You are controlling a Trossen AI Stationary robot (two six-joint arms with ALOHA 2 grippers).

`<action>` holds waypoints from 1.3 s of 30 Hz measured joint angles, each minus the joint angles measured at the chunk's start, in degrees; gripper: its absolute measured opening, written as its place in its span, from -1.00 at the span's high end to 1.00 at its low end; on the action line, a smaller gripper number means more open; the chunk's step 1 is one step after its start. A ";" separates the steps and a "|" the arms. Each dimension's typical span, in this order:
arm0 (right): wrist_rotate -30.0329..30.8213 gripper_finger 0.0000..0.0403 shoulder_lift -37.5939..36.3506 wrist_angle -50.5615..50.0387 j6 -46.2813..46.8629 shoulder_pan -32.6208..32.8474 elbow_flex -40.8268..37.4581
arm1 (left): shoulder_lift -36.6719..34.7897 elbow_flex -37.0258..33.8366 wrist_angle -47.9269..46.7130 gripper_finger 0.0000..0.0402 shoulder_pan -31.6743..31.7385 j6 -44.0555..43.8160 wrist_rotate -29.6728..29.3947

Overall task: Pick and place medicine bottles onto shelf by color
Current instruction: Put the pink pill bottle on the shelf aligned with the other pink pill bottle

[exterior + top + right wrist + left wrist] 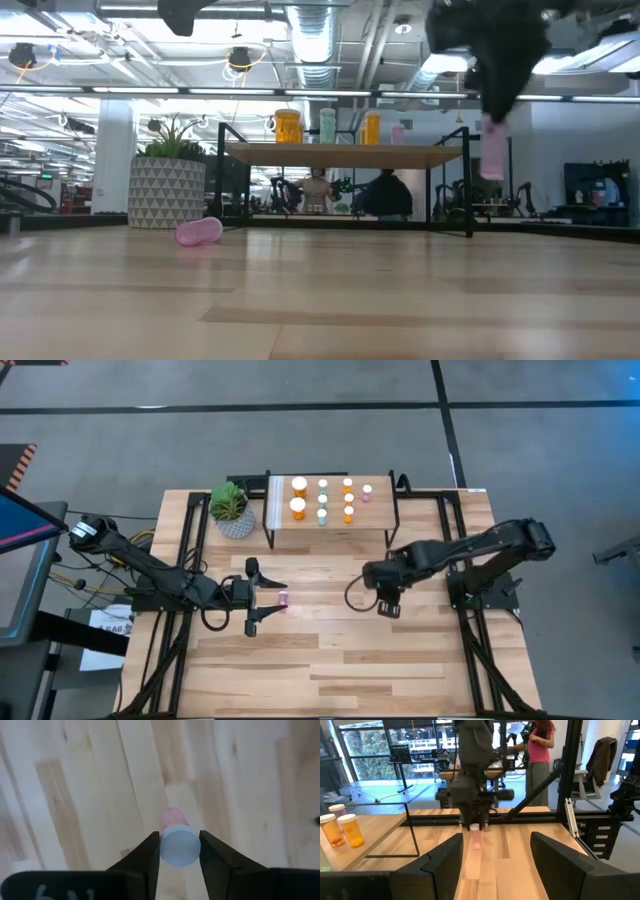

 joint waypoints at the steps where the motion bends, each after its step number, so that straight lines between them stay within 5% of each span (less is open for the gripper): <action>1: 0.00 0.34 0.00 -0.48 -0.61 -0.62 1.29 | 0.00 0.00 -0.01 -0.10 0.00 0.00 0.00; 15: 0.51 0.33 -0.03 -6.45 -9.98 -12.07 13.41 | 1.86 -0.07 -0.15 -0.10 0.68 -0.09 0.01; 39: 0.28 0.29 0.42 -5.11 -20.99 -33.69 15.86 | 2.67 -0.02 0.31 -0.10 2.01 -0.98 1.49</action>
